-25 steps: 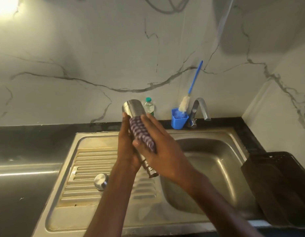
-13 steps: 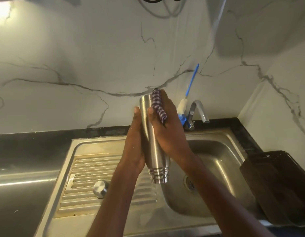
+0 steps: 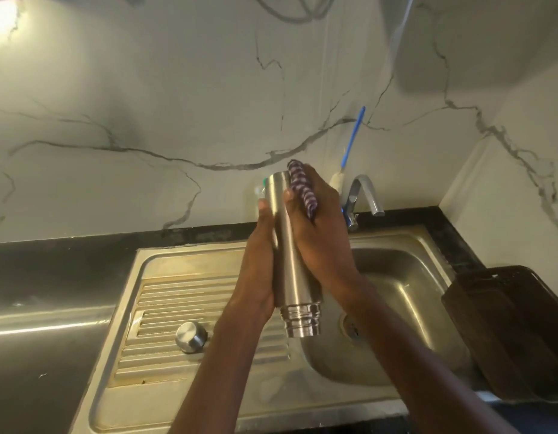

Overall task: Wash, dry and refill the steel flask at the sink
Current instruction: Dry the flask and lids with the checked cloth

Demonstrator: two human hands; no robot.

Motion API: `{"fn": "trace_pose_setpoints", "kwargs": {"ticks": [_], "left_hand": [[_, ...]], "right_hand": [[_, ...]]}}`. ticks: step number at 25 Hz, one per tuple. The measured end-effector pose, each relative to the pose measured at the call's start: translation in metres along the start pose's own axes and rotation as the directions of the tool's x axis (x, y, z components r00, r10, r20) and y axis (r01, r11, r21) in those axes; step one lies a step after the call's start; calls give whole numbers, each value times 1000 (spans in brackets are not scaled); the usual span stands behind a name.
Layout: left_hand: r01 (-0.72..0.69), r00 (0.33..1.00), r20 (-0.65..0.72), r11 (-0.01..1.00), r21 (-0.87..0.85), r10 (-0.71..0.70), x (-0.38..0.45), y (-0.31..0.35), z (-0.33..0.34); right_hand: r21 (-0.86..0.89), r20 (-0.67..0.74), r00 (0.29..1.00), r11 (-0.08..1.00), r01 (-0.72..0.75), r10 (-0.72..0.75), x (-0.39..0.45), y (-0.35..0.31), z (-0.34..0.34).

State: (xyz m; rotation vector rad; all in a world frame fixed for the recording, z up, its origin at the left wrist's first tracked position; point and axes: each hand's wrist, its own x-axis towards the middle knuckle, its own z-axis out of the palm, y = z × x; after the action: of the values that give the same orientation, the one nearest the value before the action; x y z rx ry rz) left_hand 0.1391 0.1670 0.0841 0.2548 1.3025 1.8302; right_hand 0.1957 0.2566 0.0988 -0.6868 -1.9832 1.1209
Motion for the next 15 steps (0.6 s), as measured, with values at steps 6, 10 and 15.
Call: {"fn": "trace_pose_setpoints", "kwargs": {"ticks": [6,10,15], "left_hand": [[-134,987,-97,990,-54,128,4,6,-6],[-227,951,-175,961,157,254,6,-9,-10],[-169,981,-42,948,271,187,-13,-16,21]], "right_hand": [[276,305,921,903,-329,242,-64,4,-12],[-16,231,969,996,-90,92,-83,7,-17],[454,85,959,846,-279,270,-24,11,-29]]}}
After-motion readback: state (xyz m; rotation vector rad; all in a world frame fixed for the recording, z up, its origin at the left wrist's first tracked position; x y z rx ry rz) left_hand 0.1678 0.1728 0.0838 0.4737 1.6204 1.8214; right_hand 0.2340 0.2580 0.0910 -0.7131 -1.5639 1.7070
